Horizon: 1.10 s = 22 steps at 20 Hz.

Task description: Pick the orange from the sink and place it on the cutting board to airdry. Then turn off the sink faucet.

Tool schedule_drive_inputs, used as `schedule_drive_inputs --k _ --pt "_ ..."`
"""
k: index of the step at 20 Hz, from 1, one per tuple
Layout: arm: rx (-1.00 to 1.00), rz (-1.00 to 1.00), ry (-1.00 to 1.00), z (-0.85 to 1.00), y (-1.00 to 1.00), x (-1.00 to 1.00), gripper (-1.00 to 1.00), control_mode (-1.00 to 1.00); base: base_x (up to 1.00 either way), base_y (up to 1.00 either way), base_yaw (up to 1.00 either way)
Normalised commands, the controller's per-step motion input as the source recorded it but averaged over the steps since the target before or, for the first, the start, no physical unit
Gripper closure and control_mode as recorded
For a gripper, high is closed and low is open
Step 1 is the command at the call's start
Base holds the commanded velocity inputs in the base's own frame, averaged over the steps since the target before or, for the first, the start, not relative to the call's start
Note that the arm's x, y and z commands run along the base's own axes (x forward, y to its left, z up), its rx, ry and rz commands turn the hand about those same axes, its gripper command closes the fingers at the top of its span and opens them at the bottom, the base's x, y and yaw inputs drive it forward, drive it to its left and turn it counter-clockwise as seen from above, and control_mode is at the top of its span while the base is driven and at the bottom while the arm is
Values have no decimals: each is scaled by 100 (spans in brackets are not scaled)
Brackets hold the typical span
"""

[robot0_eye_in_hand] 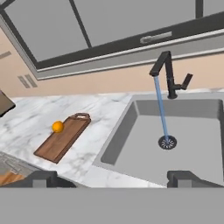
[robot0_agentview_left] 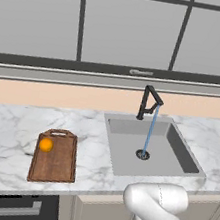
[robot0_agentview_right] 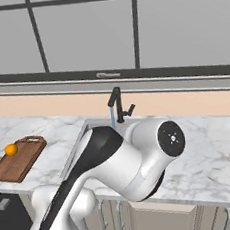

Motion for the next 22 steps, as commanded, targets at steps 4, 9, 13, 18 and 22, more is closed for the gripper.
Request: schedule_drive_inputs --k 4,9,13,18,22 --pt "3 3 0 -31 0 37 -100 -100 0 0 0" --pt "0 6 0 -14 3 51 -100 -100 0 0 0" --pt "0 13 0 -14 -5 53 -100 -100 0 0 0" --pt "0 19 0 -32 -4 38 -100 -100 0 0 0" --pt "2 28 -4 -37 -1 30 -100 -100 0 0 0"
